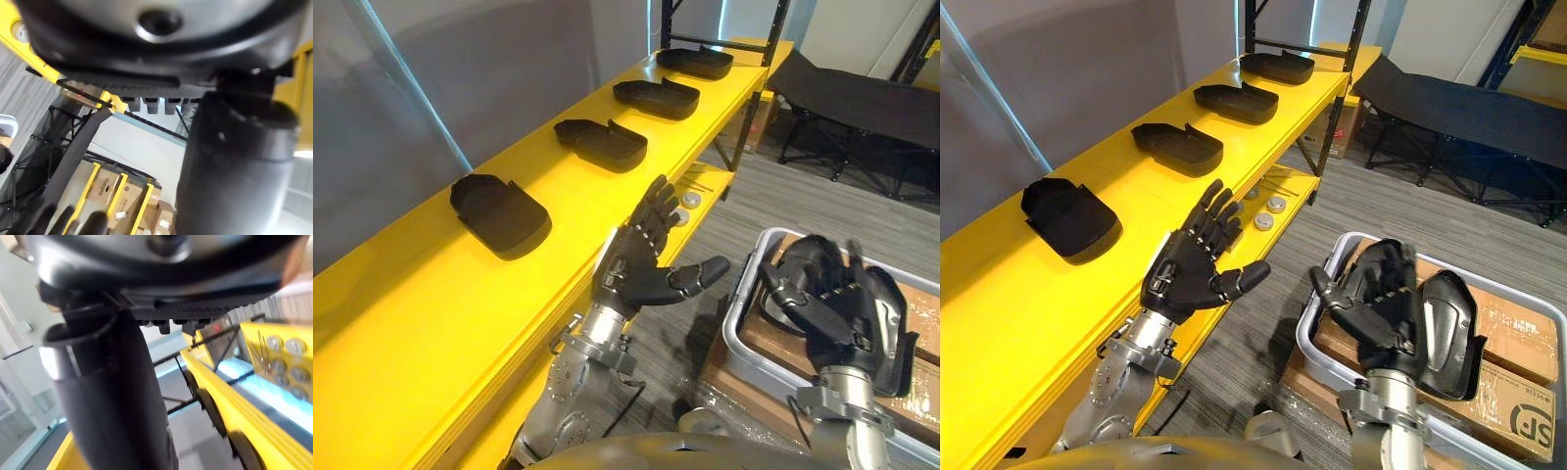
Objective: Walk over and take three plastic housings, then place them on the shelf
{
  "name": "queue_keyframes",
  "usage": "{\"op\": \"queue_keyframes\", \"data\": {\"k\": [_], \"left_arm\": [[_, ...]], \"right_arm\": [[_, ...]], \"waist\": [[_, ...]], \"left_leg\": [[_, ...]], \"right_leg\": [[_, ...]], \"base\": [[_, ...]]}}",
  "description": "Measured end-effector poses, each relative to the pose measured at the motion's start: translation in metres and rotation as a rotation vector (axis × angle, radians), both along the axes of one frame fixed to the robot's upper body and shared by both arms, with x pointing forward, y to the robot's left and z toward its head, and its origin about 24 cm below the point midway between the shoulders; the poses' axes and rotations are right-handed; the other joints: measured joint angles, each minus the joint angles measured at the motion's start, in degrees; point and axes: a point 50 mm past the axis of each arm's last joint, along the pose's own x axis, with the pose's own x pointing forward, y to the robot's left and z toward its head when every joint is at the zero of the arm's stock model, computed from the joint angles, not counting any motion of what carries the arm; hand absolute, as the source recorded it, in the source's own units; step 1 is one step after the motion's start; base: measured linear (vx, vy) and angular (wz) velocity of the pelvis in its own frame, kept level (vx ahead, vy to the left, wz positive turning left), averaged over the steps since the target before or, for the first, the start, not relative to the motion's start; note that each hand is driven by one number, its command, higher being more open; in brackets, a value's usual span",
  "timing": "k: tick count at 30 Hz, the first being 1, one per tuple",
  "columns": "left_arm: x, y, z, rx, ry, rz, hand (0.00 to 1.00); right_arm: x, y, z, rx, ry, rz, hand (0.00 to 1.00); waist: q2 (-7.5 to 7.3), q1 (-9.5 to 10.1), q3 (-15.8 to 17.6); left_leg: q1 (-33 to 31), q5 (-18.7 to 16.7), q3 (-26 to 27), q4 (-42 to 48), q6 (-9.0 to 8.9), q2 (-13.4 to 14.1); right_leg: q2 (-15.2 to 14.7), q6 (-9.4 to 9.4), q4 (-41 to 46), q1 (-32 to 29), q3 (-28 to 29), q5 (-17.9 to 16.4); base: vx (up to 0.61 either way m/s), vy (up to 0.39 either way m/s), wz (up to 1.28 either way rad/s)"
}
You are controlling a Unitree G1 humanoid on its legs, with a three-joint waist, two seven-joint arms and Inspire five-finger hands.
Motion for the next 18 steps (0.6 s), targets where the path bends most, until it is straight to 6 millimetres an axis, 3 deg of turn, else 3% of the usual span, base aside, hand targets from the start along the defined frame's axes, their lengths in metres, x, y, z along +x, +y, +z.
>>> {"op": "queue_keyframes", "data": {"k": [1,3,6,9,12,13,14,15,16,18], "left_arm": [[-0.001,0.001,-0.002,0.001,0.017,0.012,1.00],[-0.002,0.016,-0.008,0.003,0.074,0.123,1.00],[-0.009,0.045,-0.012,0.007,0.115,0.273,1.00],[-0.018,0.066,-0.005,-0.020,0.069,0.360,1.00],[-0.020,0.065,-0.003,-0.063,0.056,0.345,1.00],[-0.023,0.065,-0.004,-0.074,0.053,0.347,1.00],[-0.024,0.065,-0.004,-0.075,0.056,0.348,1.00],[-0.024,0.065,-0.005,-0.074,0.059,0.348,1.00],[-0.024,0.066,-0.005,-0.073,0.060,0.355,1.00],[-0.021,0.073,-0.003,-0.066,0.057,0.402,1.00]], "right_arm": [[0.004,0.006,0.000,0.010,-0.004,0.036,1.00],[0.020,0.027,-0.003,0.042,-0.023,0.156,1.00],[0.035,0.044,-0.010,0.057,-0.007,0.235,1.00],[0.030,0.054,-0.017,0.201,0.059,0.177,1.00],[0.011,0.056,-0.028,0.251,0.130,0.138,1.00],[0.004,0.056,-0.032,0.278,0.140,0.174,1.00],[0.002,0.056,-0.034,0.279,0.144,0.195,1.00],[0.000,0.056,-0.034,0.282,0.139,0.248,1.00],[0.001,0.056,-0.033,0.276,0.128,0.280,1.00],[0.014,0.070,-0.027,0.269,0.068,0.415,1.00]], "waist": [[-0.07,0.50,-0.4],[-1.04,5.19,-0.3],[-0.94,8.33,-0.4],[-1.20,11.14,0.6],[-2.14,10.70,2.9],[-2.81,10.81,4.2],[-2.79,10.61,4.5],[-2.22,10.59,5.2],[-2.17,10.88,5.3],[-2.06,11.29,5.2]], "left_leg": [[-0.5,-0.5,-2.6,0.4,0.04,-0.6],[-5.4,-8.1,-21.5,9.7,2.11,-4.2],[-10.0,-14.7,-32.2,21.2,2.52,-4.7],[-12.1,-18.3,-32.8,27.4,3.15,-4.2],[-11.5,-20.1,-29.8,30.7,3.86,-3.8],[-10.5,-20.6,-27.0,31.0,4.59,-3.6],[-10.4,-20.6,-25.6,31.1,4.94,-3.3],[-10.0,-20.2,-22.4,30.6,5.60,-2.4],[-9.7,-20.1,-20.7,30.5,5.74,-1.7],[-8.8,-19.5,-17.4,30.4,5.00,1.4]], "right_leg": [[0.1,-0.09,0.2,-0.4,0.0,0.0],[1.4,-0.69,2.2,-2.2,3.6,-0.3],[4.0,-1.77,4.6,-3.9,5.6,-0.6],[6.0,-1.64,10.8,-7.3,6.6,-1.2],[7.1,-0.95,16.4,-9.4,5.2,-1.7],[5.9,-0.88,15.3,-9.0,2.5,-2.2],[5.1,-0.85,14.3,-9.0,1.8,-2.2],[3.0,-1.18,16.3,-10.1,-2.7,-2.5],[2.0,-1.48,18.7,-10.9,-4.9,-2.7],[-1.6,-3.83,29.2,-11.9,-9.3,-5.1]], "base": [[-0.01,-0.019,-0.08],[0.01,0.005,-0.62],[0.01,0.029,-0.51],[-0.02,0.076,-0.40],[-0.10,0.067,-0.68],[-0.17,0.022,-0.97],[-0.20,0.039,-1.11],[-0.17,0.061,-0.92],[-0.17,0.052,-1.14],[-0.14,-0.053,-0.93]]}}
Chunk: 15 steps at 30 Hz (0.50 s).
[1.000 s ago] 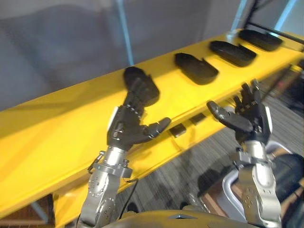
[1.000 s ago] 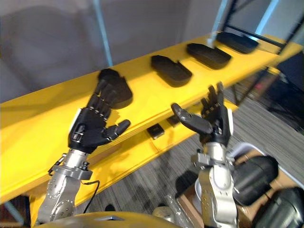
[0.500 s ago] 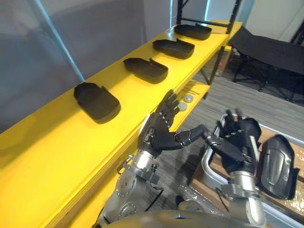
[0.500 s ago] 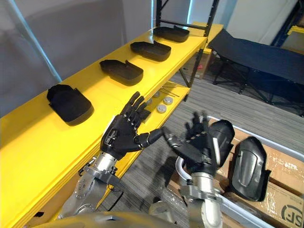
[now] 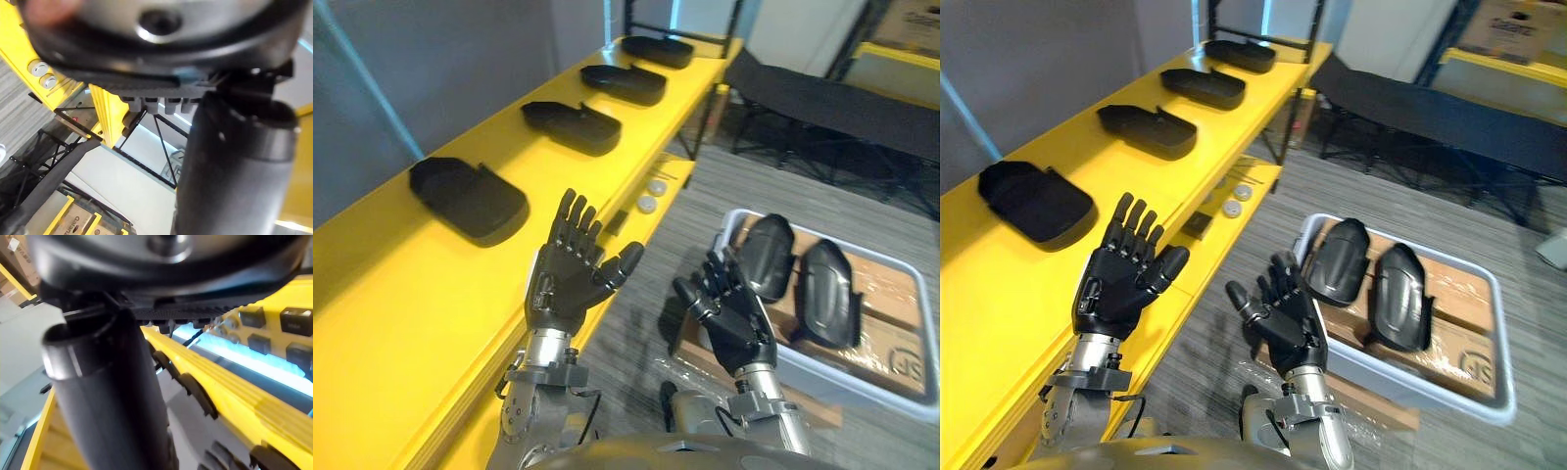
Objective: Walk over and take three plastic housings, then place them on the shelf
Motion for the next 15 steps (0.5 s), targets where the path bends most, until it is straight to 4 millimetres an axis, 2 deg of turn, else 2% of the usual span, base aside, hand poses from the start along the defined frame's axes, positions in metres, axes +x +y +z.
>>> {"op": "queue_keyframes", "data": {"k": [1,2,3,4,5,6,7,8,9,10,11,12,13,14,15], "left_arm": [[0.002,0.002,0.001,0.005,-0.006,0.009,1.00],[0.007,0.005,0.004,0.012,-0.022,0.026,1.00],[0.011,0.008,0.007,0.021,-0.038,0.041,1.00],[0.013,0.011,0.008,0.025,-0.044,0.048,1.00],[0.013,0.017,0.008,0.024,-0.045,0.071,1.00],[0.012,0.023,0.007,0.003,-0.032,0.089,1.00],[0.012,0.027,0.006,-0.012,-0.026,0.094,1.00],[0.013,0.028,0.003,-0.030,-0.010,0.086,1.00],[0.012,0.022,-0.003,-0.082,0.023,0.057,1.00],[0.012,0.020,-0.003,-0.102,0.025,0.046,1.00],[0.013,0.018,-0.002,-0.119,0.016,0.033,1.00],[0.015,0.017,-0.002,-0.135,0.013,0.028,1.00],[0.017,0.016,-0.005,-0.153,0.026,0.024,1.00],[0.021,0.010,-0.011,-0.168,0.050,0.006,1.00],[0.025,-0.001,-0.018,-0.189,0.081,-0.029,1.00]], "right_arm": [[0.006,0.005,0.001,-0.003,-0.017,0.027,1.00],[0.017,0.017,0.001,0.001,-0.034,0.073,1.00],[0.028,0.028,0.000,-0.004,-0.028,0.099,1.00],[0.031,0.032,-0.002,-0.006,-0.021,0.104,1.00],[0.036,0.037,-0.005,-0.009,0.005,0.093,1.00],[0.038,0.038,-0.007,-0.027,0.023,0.071,1.00],[0.038,0.038,-0.009,-0.039,0.036,0.059,1.00],[0.037,0.034,-0.013,-0.053,0.059,0.032,1.00],[0.036,0.017,-0.021,-0.137,0.092,-0.014,1.00],[0.035,0.012,-0.023,-0.161,0.104,-0.029,1.00],[0.034,0.001,-0.026,-0.205,0.112,-0.058,1.00],[0.034,-0.006,-0.028,-0.219,0.121,-0.071,1.00],[0.034,-0.013,-0.029,-0.253,0.124,-0.086,1.00],[0.032,-0.024,-0.030,-0.297,0.130,-0.113,1.00],[0.031,-0.037,-0.032,-0.349,0.143,-0.145,1.00]], "waist": [[0.03,-0.04,0.0],[0.09,0.20,0.0],[0.19,1.08,-0.1],[0.17,1.43,-0.1],[0.09,1.93,-0.1],[-0.30,2.23,-0.3],[-1.52,2.39,-0.8],[-0.65,2.49,-0.8],[3.09,2.50,-0.9],[3.37,2.29,-1.0],[2.85,1.03,-1.0],[1.94,0.44,-0.7],[1.26,-0.40,-0.3],[1.15,-1.34,0.1],[1.45,-2.68,0.8]], "left_leg": [[-0.1,0.2,0.2,0.0,-0.43,1.0],[-0.4,0.6,0.3,0.0,-1.08,3.0],[-1.3,1.1,0.3,0.1,-2.24,4.9],[-1.8,1.4,0.3,0.1,-2.79,5.8],[-2.7,2.2,0.1,0.0,-4.28,7.0],[-3.2,2.9,0.0,0.0,-6.24,7.7],[-3.5,3.2,-0.2,0.3,-7.68,7.5],[-4.7,3.5,-2.7,0.9,-9.08,8.6],[-5.1,4.7,-8.7,-1.5,-10.36,10.7],[-5.0,5.8,-9.4,-2.7,-12.11,11.3],[-4.6,6.4,-9.6,-4.7,-13.03,12.2],[-4.3,7.4,-9.2,-6.0,-13.03,12.8],[-4.4,9.6,-9.7,-7.0,-12.80,13.3],[-4.9,12.2,-10.4,-7.7,-12.10,13.6],[-5.9,15.0,-11.2,-7.6,-9.79,13.6]], "right_leg": [[-1.1,-0.72,2.5,0.1,-0.4,-0.8],[-3.7,-1.95,6.7,0.6,-0.8,-1.5],[-6.6,-2.28,9.0,0.9,-1.0,-1.5],[-8.0,-2.43,9.5,1.0,-1.0,-1.4],[-11.2,-2.53,9.5,1.5,-0.9,-1.2],[-13.8,-3.93,7.6,2.5,-0.7,2.9],[-14.7,-6.71,5.2,3.0,-0.4,9.9],[-13.0,-4.36,4.4,3.2,-0.3,7.5],[-9.3,-1.99,3.0,2.8,-0.8,4.7],[-8.8,0.42,1.9,3.0,-1.1,2.8],[-8.7,6.98,-0.2,3.8,-2.8,-1.7],[-8.8,10.67,-1.2,3.8,-4.9,-4.7],[-8.7,10.77,-2.0,3.9,-7.2,-7.3],[-8.5,9.69,-2.7,4.2,-9.3,-9.1],[-8.3,8.78,-3.4,5.2,-10.9,-9.8]], "base": [[-0.11,-0.167,-0.58],[-0.12,-0.293,-0.43],[-0.12,-0.327,-0.40],[-0.13,-0.389,-0.36],[-0.09,-0.399,-0.27],[-0.07,-0.428,-0.26],[-0.04,-0.369,-0.18],[-0.03,-0.429,-0.39],[-0.03,-0.406,-0.45],[-0.01,-0.455,-0.58],[0.01,-0.366,-0.44],[0.00,-0.379,-0.41],[-0.01,-0.413,-0.20],[-0.01,-0.341,0.13],[-0.02,-0.461,0.53]]}}
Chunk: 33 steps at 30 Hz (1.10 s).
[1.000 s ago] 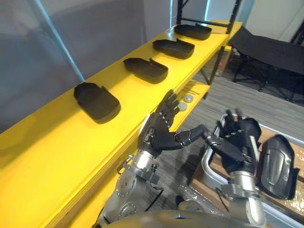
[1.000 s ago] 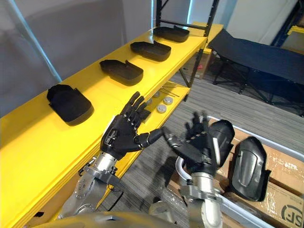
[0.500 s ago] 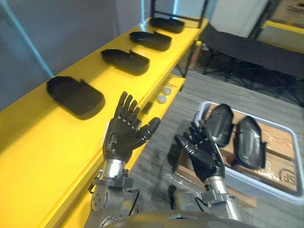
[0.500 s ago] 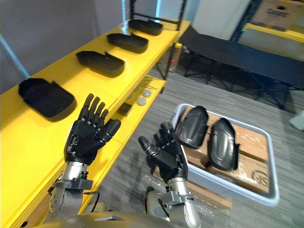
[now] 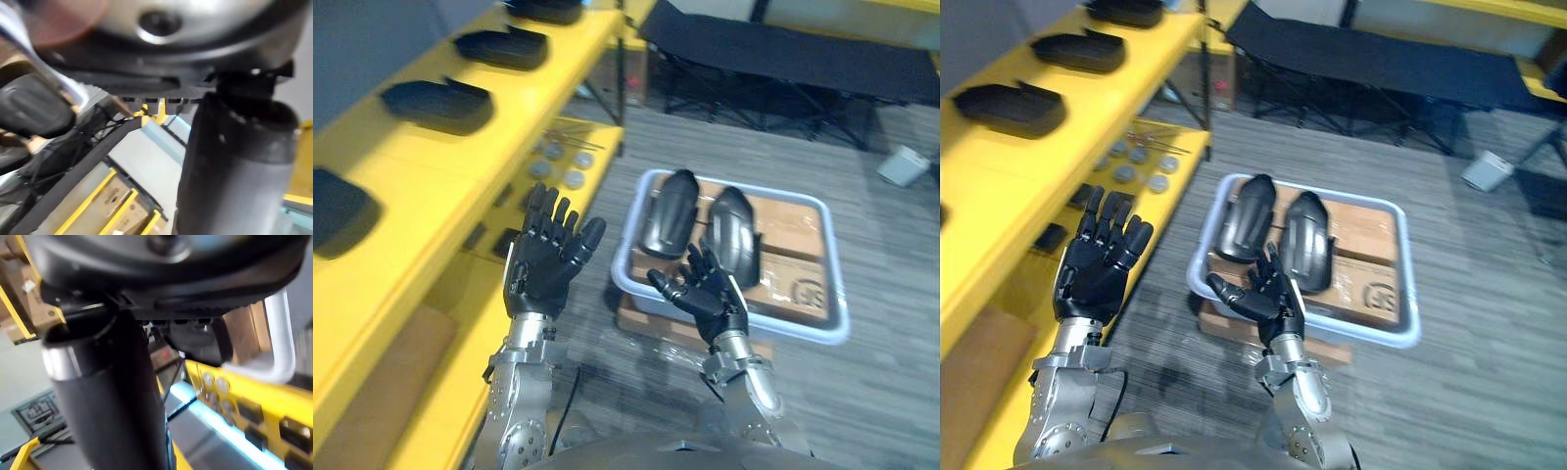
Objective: Walk over and take three plastic housings, then place them on the shelf
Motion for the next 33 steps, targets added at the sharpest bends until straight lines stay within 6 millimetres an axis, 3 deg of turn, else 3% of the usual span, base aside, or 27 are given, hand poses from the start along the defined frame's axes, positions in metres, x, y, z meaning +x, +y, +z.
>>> {"op": "queue_keyframes", "data": {"k": [1,2,3,4,7,8,10,11,15,17,18,21,23,27,30,33], "left_arm": [[0.002,-0.019,-0.010,-0.029,0.032,-0.083,1.00],[-0.001,-0.027,-0.013,-0.039,0.043,-0.119,1.00],[-0.009,-0.041,-0.016,-0.053,0.051,-0.191,1.00],[-0.014,-0.049,-0.016,-0.047,0.032,-0.251,1.00],[-0.017,-0.049,-0.011,-0.028,-0.010,-0.282,1.00],[-0.017,-0.046,-0.009,-0.022,-0.020,-0.274,1.00],[-0.014,-0.040,-0.010,-0.006,-0.024,-0.254,1.00],[-0.013,-0.036,-0.010,0.002,-0.025,-0.237,1.00],[-0.010,-0.023,-0.011,0.110,-0.030,-0.225,1.00],[-0.007,-0.020,-0.009,0.132,-0.033,-0.211,1.00],[-0.002,-0.020,-0.007,0.151,-0.035,-0.208,1.00],[0.002,-0.020,-0.003,0.165,-0.051,-0.213,1.00],[0.005,-0.022,0.000,0.182,-0.066,-0.238,1.00],[0.004,-0.028,-0.001,0.188,-0.062,-0.276,1.00],[0.003,-0.033,-0.001,0.178,-0.067,-0.305,1.00],[0.008,-0.035,-0.009,0.181,-0.042,-0.314,1.00]], "right_arm": [[-0.006,-0.021,-0.003,-0.052,0.025,-0.062,1.00],[-0.008,-0.030,-0.003,-0.074,0.035,-0.088,1.00],[-0.013,-0.046,-0.003,-0.113,0.047,-0.139,1.00],[-0.015,-0.059,0.000,-0.141,0.037,-0.186,1.00],[-0.015,-0.066,0.001,-0.153,0.026,-0.223,1.00],[-0.014,-0.064,0.002,-0.148,0.020,-0.220,1.00],[-0.008,-0.058,0.005,-0.136,-0.005,-0.220,1.00],[-0.001,-0.051,0.007,-0.123,-0.025,-0.225,1.00],[0.019,-0.045,-0.002,-0.121,0.009,-0.376,1.00],[0.033,-0.061,-0.012,-0.150,0.056,-0.464,1.00],[0.042,-0.082,-0.018,-0.156,0.099,-0.570,1.00],[0.058,-0.115,-0.018,-0.155,0.141,-0.712,1.00],[0.076,-0.140,0.000,-0.157,0.119,-0.801,1.00],[0.108,-0.168,0.043,-0.190,0.051,-0.895,1.00],[0.129,-0.181,0.073,-0.226,0.020,-0.880,1.00],[0.148,-0.181,0.090,-0.280,0.035,-0.817,1.00]], "waist": [[0.59,-1.61,1.6],[0.82,-1.94,1.8],[0.78,-1.93,2.2],[2.32,-1.80,2.5],[3.08,-1.15,2.1],[3.16,-0.22,2.1],[2.69,1.45,2.3],[1.77,2.10,2.9],[-0.78,4.04,4.1],[-1.60,4.53,4.5],[-1.93,5.22,4.9],[-1.83,5.65,6.0],[-1.45,6.83,7.7],[-0.76,8.41,10.1],[0.52,9.14,11.1],[1.49,10.32,11.5]], "left_leg": [[-0.4,5.5,1.4,-0.1,4.69,0.0],[-0.3,7.8,2.8,-0.3,5.49,0.0],[0.0,6.5,3.8,0.5,3.13,-1.3],[-0.1,2.5,3.9,2.7,1.41,-4.1],[-0.1,-4.1,2.7,2.5,2.78,-10.1],[0.4,-5.8,2.6,0.2,4.71,-11.4],[2.3,-6.1,2.9,-4.8,3.78,-12.3],[2.1,-5.8,3.7,-5.4,3.45,-13.1],[0.0,-6.3,4.7,-2.7,3.94,-14.3],[-1.5,-6.4,4.1,-1.5,4.07,-14.4],[-3.1,-6.4,2.9,-0.3,4.09,-14.5],[-5.3,-6.3,0.9,0.9,4.02,-14.5],[-6.4,-6.0,-0.3,1.0,3.87,-14.5],[-8.2,-4.5,-2.3,0.6,3.74,-14.7],[-9.3,-3.9,-3.7,0.6,3.81,-15.2],[-10.0,-3.1,-4.6,0.1,3.87,-15.3]], "right_leg": [[0.1,-0.94,-1.2,2.3,-2.1,0.4],[0.1,-1.55,-2.1,3.2,-2.6,0.5],[-0.3,-2.72,-4.2,4.0,-2.9,0.7],[-0.1,-3.50,-6.6,4.7,-2.7,2.1],[0.8,-3.88,-10.6,4.7,-1.4,5.2],[1.8,-3.93,-12.6,4.4,-0.9,6.9],[2.3,-3.31,-13.1,2.5,0.7,8.1],[1.7,-2.81,-14.5,2.0,1.6,9.4],[0.8,-2.29,-20.8,3.2,1.9,14.7],[0.7,-2.34,-23.4,3.8,0.6,16.6],[0.7,-2.29,-24.9,4.2,-0.7,17.6],[1.1,-2.41,-26.3,4.9,-2.7,18.4],[1.3,-2.65,-26.9,4.7,-3.4,19.1],[1.8,-3.02,-28.1,4.4,-5.3,20.0],[1.7,-3.01,-28.1,4.3,-6.7,20.1],[1.7,-3.01,-27.9,3.7,-7.5,20.1]], "base": [[-0.02,-0.337,0.54],[-0.05,-0.339,0.33],[-0.06,-0.155,-0.12],[-0.05,-0.104,-0.21],[-0.03,-0.008,-0.25],[-0.03,0.040,-0.35],[-0.08,0.069,-0.40],[-0.11,0.122,-0.39],[-0.07,0.110,-0.18],[-0.07,0.063,0.16],[-0.08,0.039,0.30],[-0.07,0.008,0.33],[-0.09,0.001,0.20],[-0.06,-0.016,0.22],[-0.02,-0.003,0.23],[0.00,-0.004,0.13]]}}
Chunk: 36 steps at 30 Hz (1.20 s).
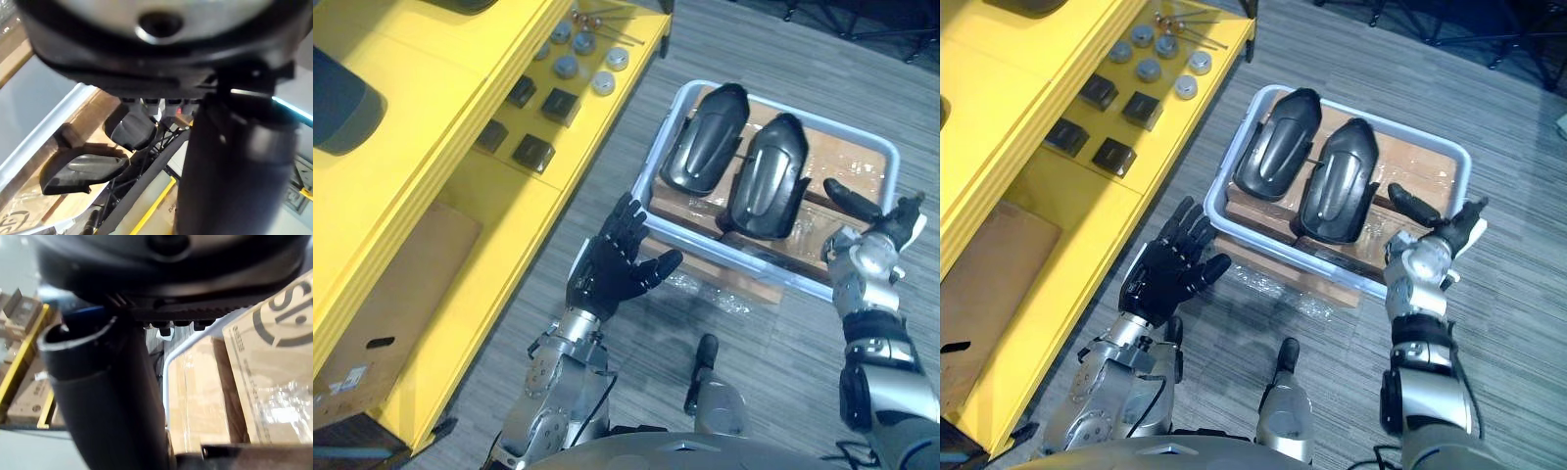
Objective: Walk over and take three plastic housings, then place them on the shelf
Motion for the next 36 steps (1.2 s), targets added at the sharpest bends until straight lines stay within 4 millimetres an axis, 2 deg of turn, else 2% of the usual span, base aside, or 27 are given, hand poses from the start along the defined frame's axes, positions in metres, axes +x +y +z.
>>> {"op": "queue_keyframes", "data": {"k": [2,7,12,17,18,23,28,32,35,36], "left_arm": [[0.002,-0.001,-0.007,0.002,0.027,0.002,1.00],[-0.001,-0.007,-0.019,-0.026,0.093,-0.004,1.00],[0.003,-0.013,-0.023,-0.040,0.112,-0.004,1.00],[0.002,-0.016,-0.030,-0.033,0.168,0.027,1.00],[0.001,-0.017,-0.031,-0.040,0.181,0.035,1.00],[0.000,-0.017,-0.034,-0.049,0.211,0.079,1.00],[-0.005,-0.017,-0.039,-0.055,0.239,0.096,1.00],[-0.012,-0.020,-0.043,-0.057,0.270,0.092,1.00],[-0.015,-0.021,-0.046,-0.049,0.290,0.099,1.00],[-0.015,-0.021,-0.046,-0.044,0.301,0.112,1.00]], "right_arm": [[0.010,0.003,0.010,-0.015,0.012,0.033,1.00],[0.030,-0.004,0.042,-0.088,0.102,0.074,1.00],[0.032,-0.017,0.049,-0.057,0.234,0.031,1.00],[0.027,-0.027,0.057,-0.052,0.321,-0.069,1.00],[0.025,-0.029,0.059,-0.059,0.337,-0.100,0.00],[0.021,-0.032,0.060,-0.078,0.441,-0.168,0.00],[0.003,-0.056,0.063,-0.181,0.614,-0.219,0.00],[-0.005,-0.067,0.066,-0.178,0.640,-0.198,0.00],[-0.012,-0.076,0.066,-0.114,0.625,-0.187,0.00],[-0.012,-0.074,0.059,-0.015,0.595,-0.149,0.00]], "waist": [[0.69,0.45,0.4],[3.94,1.84,2.4],[4.76,3.32,3.7],[6.05,3.51,4.3],[6.51,3.52,4.6],[6.69,4.10,4.7],[6.84,3.71,4.7],[7.24,2.93,4.6],[7.47,2.84,4.5],[7.47,2.56,4.5]], "left_leg": [[-0.1,0.1,-0.4,0.0,0.05,-0.1],[-0.4,0.7,-1.7,-0.1,0.58,-1.0],[-2.5,1.6,-2.9,0.0,0.67,-1.8],[-3.3,2.5,-4.1,-0.3,0.87,-2.8],[-3.3,3.0,-4.6,-0.8,0.92,-3.2],[-3.2,4.4,-4.9,-2.5,1.04,-4.1],[-1.6,6.6,-4.9,-5.6,1.22,-4.9],[-0.6,8.0,-5.1,-8.0,1.16,-5.2],[0.1,8.5,-5.1,-9.1,1.18,-5.1],[0.2,8.5,-5.2,-9.1,1.18,-5.1]], "right_leg": [[-0.1,0.00,0.1,0.0,-0.2,0.0],[-0.8,0.02,1.6,-0.3,-1.7,0.0],[-1.5,0.03,2.5,-1.8,-3.5,0.0],[-2.5,0.32,4.4,-2.3,-5.6,-1.0],[-3.0,0.46,5.1,-2.4,-6.2,-1.2],[-4.2,0.55,7.4,-3.7,-6.6,-2.1],[-5.5,0.76,9.3,-4.2,-6.7,-3.0],[-6.1,0.73,10.1,-4.4,-7.1,-3.5],[-6.1,0.68,10.3,-4.3,-7.2,-3.8],[-6.2,0.68,10.8,-4.3,-7.2,-4.1]], "base": [[0.00,-0.002,0.09],[-0.02,0.021,0.12],[-0.05,0.029,0.13],[-0.05,0.020,0.19],[-0.05,0.017,0.29],[-0.03,0.019,0.11],[-0.01,0.006,0.04],[-0.01,0.003,0.06],[0.00,0.000,0.00],[0.00,0.000,0.00]]}}
